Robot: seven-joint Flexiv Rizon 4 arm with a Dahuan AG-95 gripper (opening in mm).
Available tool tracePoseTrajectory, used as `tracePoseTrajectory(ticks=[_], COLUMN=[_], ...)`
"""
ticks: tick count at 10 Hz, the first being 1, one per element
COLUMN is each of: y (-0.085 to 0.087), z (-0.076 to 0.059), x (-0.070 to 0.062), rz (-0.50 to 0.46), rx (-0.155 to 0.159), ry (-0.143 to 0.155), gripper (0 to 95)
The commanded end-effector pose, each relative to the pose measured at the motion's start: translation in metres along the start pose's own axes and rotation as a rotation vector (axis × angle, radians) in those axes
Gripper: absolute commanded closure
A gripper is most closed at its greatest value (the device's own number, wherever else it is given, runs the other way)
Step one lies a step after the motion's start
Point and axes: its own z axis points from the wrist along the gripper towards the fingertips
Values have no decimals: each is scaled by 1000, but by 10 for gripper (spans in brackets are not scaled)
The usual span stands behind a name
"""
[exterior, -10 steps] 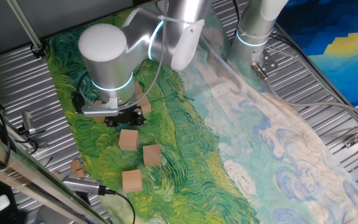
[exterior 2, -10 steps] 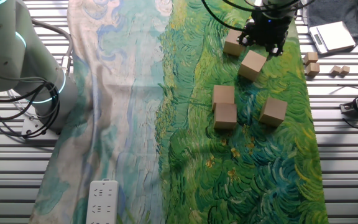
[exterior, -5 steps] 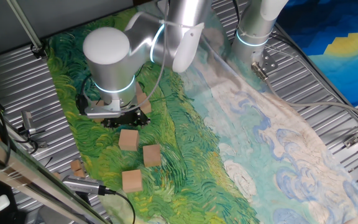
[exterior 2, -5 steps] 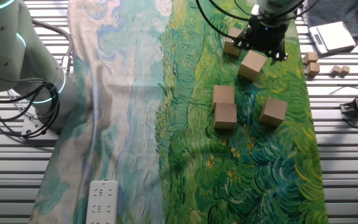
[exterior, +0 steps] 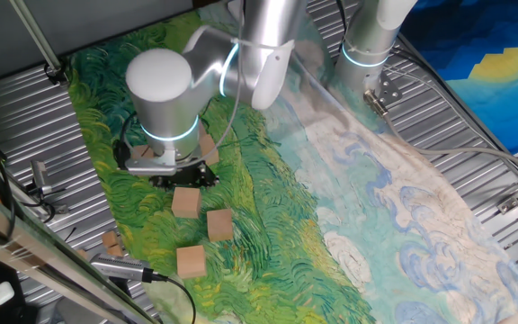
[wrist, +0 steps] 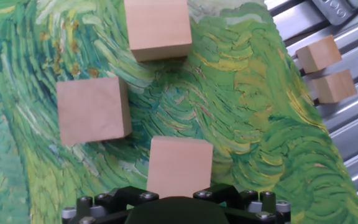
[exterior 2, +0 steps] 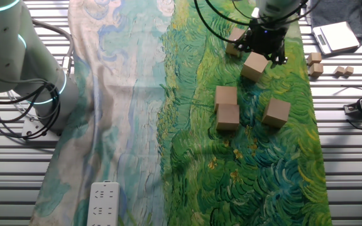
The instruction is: Stack the blocks into a pyramid shape
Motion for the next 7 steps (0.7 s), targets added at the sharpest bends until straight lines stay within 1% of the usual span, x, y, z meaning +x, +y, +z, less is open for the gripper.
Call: tracePoseTrajectory(ticks=[1,2,3,6,7], y=[1,2,2,4,4], z=[5,9,14,22,22], x=[0,1,2,3,3], rz=[2,0,4,10,32], rx=[9,13,15,27,28], ry=[-4,-5,-8,-20,-18], gripper=[0,0,190,190,380])
